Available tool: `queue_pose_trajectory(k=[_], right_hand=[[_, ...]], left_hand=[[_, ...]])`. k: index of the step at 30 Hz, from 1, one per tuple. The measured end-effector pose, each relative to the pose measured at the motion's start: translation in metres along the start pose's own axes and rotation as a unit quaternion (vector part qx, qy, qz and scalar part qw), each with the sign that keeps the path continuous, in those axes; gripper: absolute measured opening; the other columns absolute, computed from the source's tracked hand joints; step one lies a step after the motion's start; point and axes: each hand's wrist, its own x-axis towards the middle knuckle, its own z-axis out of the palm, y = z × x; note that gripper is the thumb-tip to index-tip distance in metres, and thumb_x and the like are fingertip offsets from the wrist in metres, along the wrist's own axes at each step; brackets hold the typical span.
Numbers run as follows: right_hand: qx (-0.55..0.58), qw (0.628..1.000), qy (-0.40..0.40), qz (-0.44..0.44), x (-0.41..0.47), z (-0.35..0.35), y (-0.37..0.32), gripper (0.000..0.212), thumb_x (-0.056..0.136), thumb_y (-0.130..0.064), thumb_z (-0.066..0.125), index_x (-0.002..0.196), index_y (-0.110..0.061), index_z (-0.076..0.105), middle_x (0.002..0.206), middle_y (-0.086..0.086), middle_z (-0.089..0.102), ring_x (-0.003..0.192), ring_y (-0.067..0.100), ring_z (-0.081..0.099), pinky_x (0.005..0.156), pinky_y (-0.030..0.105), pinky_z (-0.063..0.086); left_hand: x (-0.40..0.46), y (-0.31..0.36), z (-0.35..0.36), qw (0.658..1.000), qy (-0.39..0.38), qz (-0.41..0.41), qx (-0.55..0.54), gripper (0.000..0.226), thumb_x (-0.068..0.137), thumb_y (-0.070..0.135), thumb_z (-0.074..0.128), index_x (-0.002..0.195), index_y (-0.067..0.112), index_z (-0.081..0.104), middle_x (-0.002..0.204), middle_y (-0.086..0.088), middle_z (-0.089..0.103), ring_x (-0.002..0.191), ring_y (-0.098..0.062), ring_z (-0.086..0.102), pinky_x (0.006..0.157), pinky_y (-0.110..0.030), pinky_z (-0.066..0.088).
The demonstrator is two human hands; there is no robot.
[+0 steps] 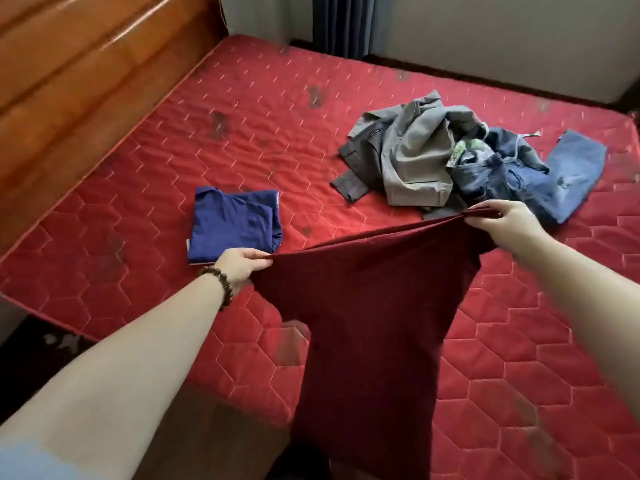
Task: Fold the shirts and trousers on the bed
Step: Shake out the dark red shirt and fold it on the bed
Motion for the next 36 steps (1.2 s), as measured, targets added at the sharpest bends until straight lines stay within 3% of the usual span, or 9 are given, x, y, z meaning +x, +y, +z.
queue_pose_trajectory(k=[5, 11, 13, 17, 23, 27, 31, 34, 36], right_hand=[[-0.057, 0.998, -0.017, 0.006, 0.088, 0.043, 0.02, 0.012, 0.081, -0.01, 0.073, 0.09, -0.019, 0.071, 0.077, 0.007, 0.064, 0.058, 0.006, 0.058, 0.044, 0.012, 0.045], [-0.111, 0.993, -0.04, 0.002, 0.184, 0.098, 0.069, 0.011, 0.076, -0.017, 0.077, 0.086, -0.02, 0.072, 0.083, 0.007, 0.07, 0.083, 0.025, 0.065, 0.076, 0.037, 0.054], [-0.146, 0.988, -0.043, 0.002, 0.203, 0.116, 0.085, 0.028, 0.077, -0.025, 0.077, 0.103, -0.018, 0.07, 0.101, 0.009, 0.07, 0.099, 0.026, 0.063, 0.087, 0.036, 0.05], [-0.273, 0.961, -0.038, -0.036, 0.222, 0.155, 0.127, 0.065, 0.083, -0.031, 0.07, 0.137, -0.004, 0.045, 0.137, 0.018, 0.05, 0.129, 0.032, 0.043, 0.108, 0.04, 0.033], [-0.328, 0.915, 0.038, -0.23, 0.183, 0.218, 0.182, 0.045, 0.091, -0.028, 0.047, 0.127, -0.003, 0.056, 0.139, 0.017, 0.049, 0.138, 0.032, 0.033, 0.117, 0.053, 0.018], [-0.4, 0.881, -0.019, -0.251, 0.177, 0.248, 0.209, 0.054, 0.093, -0.04, 0.042, 0.139, -0.012, 0.048, 0.153, 0.01, 0.034, 0.146, 0.026, 0.02, 0.116, 0.057, 0.01], [-0.447, 0.874, -0.07, -0.179, 0.182, 0.263, 0.233, 0.062, 0.095, -0.055, 0.029, 0.151, -0.029, 0.024, 0.161, 0.004, 0.013, 0.149, 0.022, 0.006, 0.116, 0.057, 0.004], [-0.432, 0.881, -0.115, -0.155, 0.188, 0.264, 0.231, 0.065, 0.093, -0.062, 0.012, 0.152, -0.035, 0.008, 0.162, -0.001, -0.003, 0.148, 0.018, -0.01, 0.118, 0.052, -0.003], [-0.376, 0.904, -0.121, -0.163, 0.189, 0.255, 0.227, 0.063, 0.092, -0.062, 0.011, 0.15, -0.039, 0.013, 0.162, -0.004, -0.004, 0.147, 0.015, -0.012, 0.118, 0.049, -0.005]], left_hand=[[0.083, -0.006, 0.013, 0.999, 0.006, -0.034, -0.001, 0.014, 0.083, -0.004, 0.065, 0.083, 0.009, 0.071, 0.067, -0.002, 0.071, 0.06, -0.01, 0.065, 0.062, -0.019, 0.054], [0.175, -0.039, 0.027, 0.996, 0.045, -0.022, 0.079, 0.011, 0.082, 0.003, 0.07, 0.086, 0.012, 0.074, 0.086, -0.01, 0.072, 0.083, -0.02, 0.064, 0.076, -0.026, 0.049], [0.194, -0.047, 0.033, 0.981, 0.093, -0.003, 0.173, 0.014, 0.082, 0.006, 0.071, 0.096, 0.007, 0.073, 0.091, -0.012, 0.071, 0.09, -0.021, 0.065, 0.078, -0.021, 0.049], [0.226, -0.053, 0.075, 0.906, 0.207, 0.149, 0.338, 0.029, 0.084, 0.01, 0.067, 0.111, 0.001, 0.064, 0.108, -0.019, 0.066, 0.106, -0.034, 0.059, 0.097, -0.038, 0.041], [0.239, -0.086, 0.19, 0.807, 0.062, 0.374, 0.452, 0.038, 0.086, 0.022, 0.042, 0.106, 0.006, 0.069, 0.117, -0.012, 0.064, 0.114, -0.03, 0.059, 0.102, -0.036, 0.034], [0.256, -0.116, 0.235, 0.719, -0.006, 0.374, 0.586, 0.054, 0.089, 0.036, 0.037, 0.136, 0.013, 0.051, 0.146, -0.009, 0.045, 0.137, -0.026, 0.039, 0.11, -0.044, 0.024], [0.282, -0.137, 0.234, 0.709, -0.008, 0.313, 0.632, 0.063, 0.091, 0.053, 0.031, 0.149, 0.028, 0.03, 0.157, -0.004, 0.026, 0.146, -0.023, 0.02, 0.113, -0.052, 0.016], [0.284, -0.142, 0.232, 0.71, 0.001, 0.332, 0.621, 0.061, 0.093, 0.053, 0.03, 0.149, 0.029, 0.029, 0.157, -0.002, 0.024, 0.146, -0.021, 0.016, 0.114, -0.052, 0.013], [0.284, -0.137, 0.234, 0.727, 0.034, 0.357, 0.585, 0.057, 0.093, 0.048, 0.032, 0.146, 0.026, 0.036, 0.155, -0.004, 0.03, 0.145, -0.02, 0.018, 0.115, -0.052, 0.01]])
